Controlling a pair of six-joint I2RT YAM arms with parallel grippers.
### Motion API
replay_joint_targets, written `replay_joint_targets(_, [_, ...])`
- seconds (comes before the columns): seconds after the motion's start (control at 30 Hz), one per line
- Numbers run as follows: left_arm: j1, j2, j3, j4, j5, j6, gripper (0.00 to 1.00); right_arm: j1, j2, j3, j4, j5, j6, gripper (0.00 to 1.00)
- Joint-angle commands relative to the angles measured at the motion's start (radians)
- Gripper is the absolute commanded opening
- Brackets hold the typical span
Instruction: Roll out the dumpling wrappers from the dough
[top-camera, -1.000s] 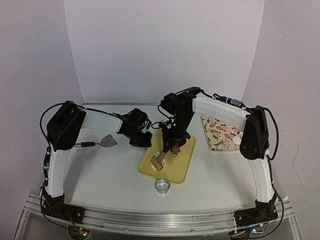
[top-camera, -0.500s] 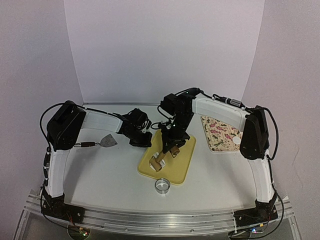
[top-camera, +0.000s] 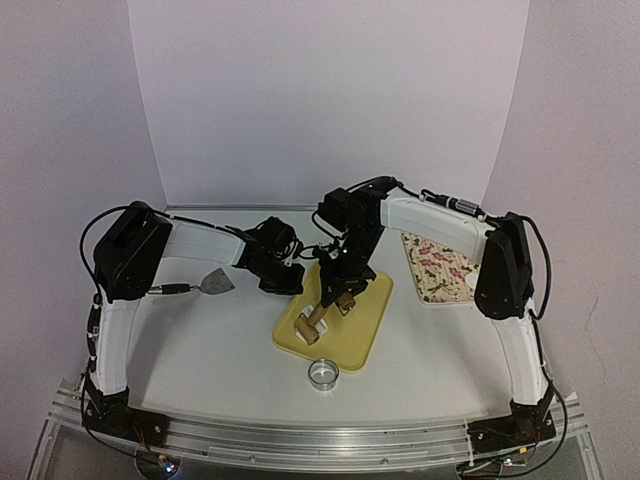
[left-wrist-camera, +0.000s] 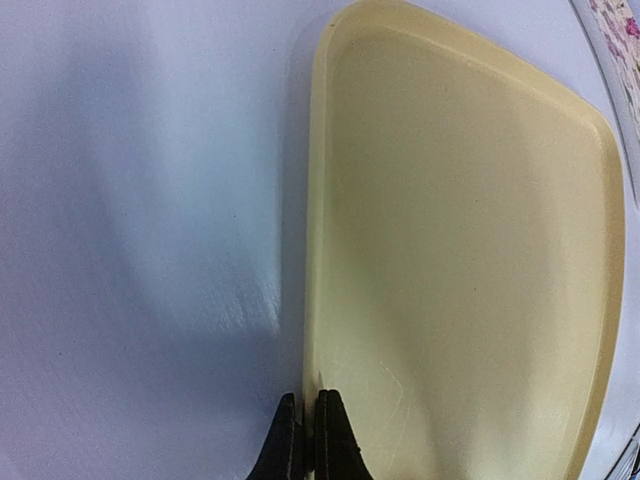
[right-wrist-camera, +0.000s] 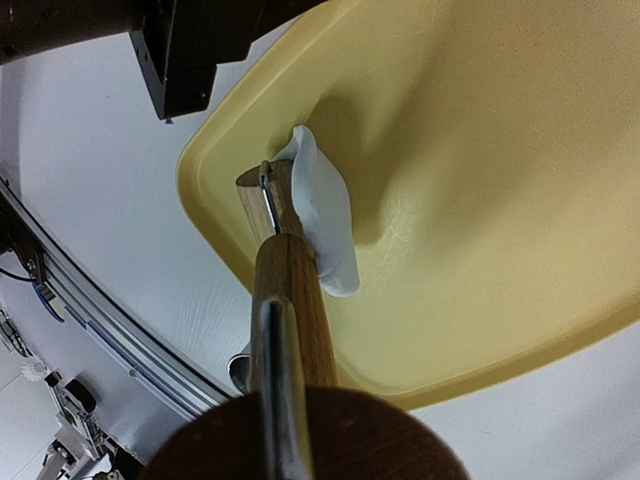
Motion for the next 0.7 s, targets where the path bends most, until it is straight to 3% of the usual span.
replay_joint_targets(0.0, [-0.021, 0.045, -0.036, -0.068, 0.006, -0.017, 0.0, 0.058, 0.17, -0.059, 0.006, 0.127, 0.011, 0.0])
replay_joint_targets(0.43, [-0.023, 0.038, -0.058, -0.07, -0.017, -0.014, 0.0, 0.057, 0.18, -0.043, -0.026, 0.165, 0.037, 0.0])
replay_joint_targets(0.67, [-0.023, 0.003, -0.13, -0.058, -0.054, -0.011, 0.0, 0.001, 0.114, -0.155, -0.032, 0.17, 0.09, 0.0])
